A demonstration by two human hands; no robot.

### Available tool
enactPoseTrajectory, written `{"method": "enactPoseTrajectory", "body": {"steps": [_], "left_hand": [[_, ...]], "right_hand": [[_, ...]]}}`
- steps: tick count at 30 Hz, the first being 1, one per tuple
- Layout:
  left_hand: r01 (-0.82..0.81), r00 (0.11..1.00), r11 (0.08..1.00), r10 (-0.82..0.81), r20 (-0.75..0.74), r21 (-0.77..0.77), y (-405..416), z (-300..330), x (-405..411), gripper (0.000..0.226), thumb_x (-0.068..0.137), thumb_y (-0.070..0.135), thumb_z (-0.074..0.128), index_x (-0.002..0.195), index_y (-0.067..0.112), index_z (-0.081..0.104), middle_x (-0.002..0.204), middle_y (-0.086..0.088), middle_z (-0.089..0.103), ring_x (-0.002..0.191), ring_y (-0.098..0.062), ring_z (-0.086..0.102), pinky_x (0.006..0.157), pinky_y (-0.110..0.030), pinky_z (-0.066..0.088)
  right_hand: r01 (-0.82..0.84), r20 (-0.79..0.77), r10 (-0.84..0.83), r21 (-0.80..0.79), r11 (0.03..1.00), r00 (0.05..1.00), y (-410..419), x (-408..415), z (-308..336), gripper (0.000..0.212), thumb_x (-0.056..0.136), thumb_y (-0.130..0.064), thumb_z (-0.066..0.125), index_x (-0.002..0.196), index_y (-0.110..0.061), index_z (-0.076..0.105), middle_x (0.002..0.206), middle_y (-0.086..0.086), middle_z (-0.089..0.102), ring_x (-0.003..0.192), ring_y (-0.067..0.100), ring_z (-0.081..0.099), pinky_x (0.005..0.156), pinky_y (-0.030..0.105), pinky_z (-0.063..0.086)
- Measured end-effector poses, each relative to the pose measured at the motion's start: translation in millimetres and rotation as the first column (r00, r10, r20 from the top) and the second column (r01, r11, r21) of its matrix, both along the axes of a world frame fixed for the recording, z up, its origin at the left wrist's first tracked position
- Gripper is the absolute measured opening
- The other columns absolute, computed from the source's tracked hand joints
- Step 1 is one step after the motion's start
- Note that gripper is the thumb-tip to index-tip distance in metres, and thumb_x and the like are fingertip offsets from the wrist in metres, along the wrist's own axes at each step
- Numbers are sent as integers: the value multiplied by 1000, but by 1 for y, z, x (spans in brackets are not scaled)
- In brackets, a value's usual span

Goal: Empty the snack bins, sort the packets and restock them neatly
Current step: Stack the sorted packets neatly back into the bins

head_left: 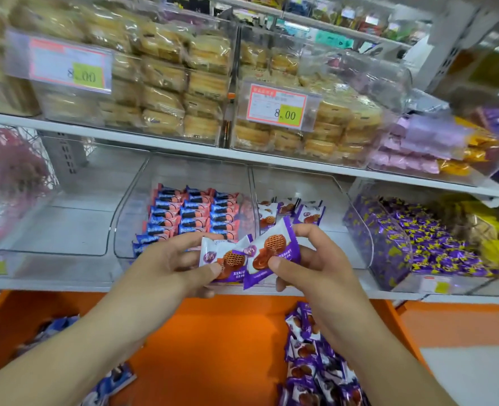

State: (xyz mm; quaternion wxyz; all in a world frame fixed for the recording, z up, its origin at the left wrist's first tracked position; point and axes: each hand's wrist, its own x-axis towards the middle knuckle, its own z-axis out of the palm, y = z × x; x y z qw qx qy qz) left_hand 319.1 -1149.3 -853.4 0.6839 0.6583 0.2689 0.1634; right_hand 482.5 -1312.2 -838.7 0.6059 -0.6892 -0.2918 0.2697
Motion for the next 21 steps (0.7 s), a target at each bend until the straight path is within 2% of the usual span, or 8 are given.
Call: {"method": "enactPoseTrajectory", "body": {"steps": [4,7,10,11,13,15,18,21], "left_hand": [[-6,1000,1000,7,16,-29,-8,-1,4,34,99,1,61,125,22,68,109,-6,79,101,-27,76,86,-42,63],[-28,999,999,29,29,-47,-14,2,6,36,99,0,60,116,31,67,104,-3,80,97,-26,76,82,-39,64],[-9,999,999,12,53,-49,-21,5,8,33,96,4,65,107,35,71,100,0,81,99,-27,75,87,-40,62],[4,998,999,-1,60,-40,-24,6,8,31,93,8,69,104,37,72,98,5,81,100,-24,75,86,-35,61],[37,997,999,-39,60,31,-30,9,9,33,89,15,75,108,41,68,92,24,77,95,-3,74,74,-13,55],[44,998,993,-49,37,110,-35,10,10,41,85,17,78,116,41,65,94,33,74,91,17,67,71,-3,50],[8,999,989,-14,41,145,-37,8,14,45,85,11,79,118,37,65,87,37,72,85,23,64,73,-2,50],[32,999,981,-36,21,190,-37,7,15,51,85,2,78,120,36,64,81,47,65,82,30,58,66,6,41]], "right_hand": [[14,-31,-13,31,999,999,-1,-6,-1,40,88,4,77,118,-19,66,103,12,78,90,30,77,77,45,64],[-15,-2,15,-38,999,1000,-5,-7,1,27,88,-6,81,109,-16,67,100,6,80,94,22,77,79,39,61],[-9,59,14,-82,997,998,-7,-10,-2,22,87,-14,84,103,-19,69,101,0,80,100,16,75,92,45,60],[4,100,5,-94,996,995,-7,-11,-3,20,86,-17,85,99,-22,71,100,-2,79,99,14,74,92,45,60],[25,159,-3,-139,990,987,-7,-14,-5,16,85,-24,86,92,-28,71,96,-4,77,93,11,71,89,41,60],[24,173,5,-162,987,985,-7,-16,-8,16,84,-29,86,88,-31,71,93,-5,75,89,10,69,84,36,59],[48,221,-7,-181,982,975,-9,-15,-9,27,82,-32,88,99,-34,68,100,-9,72,94,6,66,82,26,54],[18,346,59,-216,976,937,-14,-11,-5,59,82,-30,88,127,-49,54,125,-23,57,114,-8,55,88,10,46]]}}
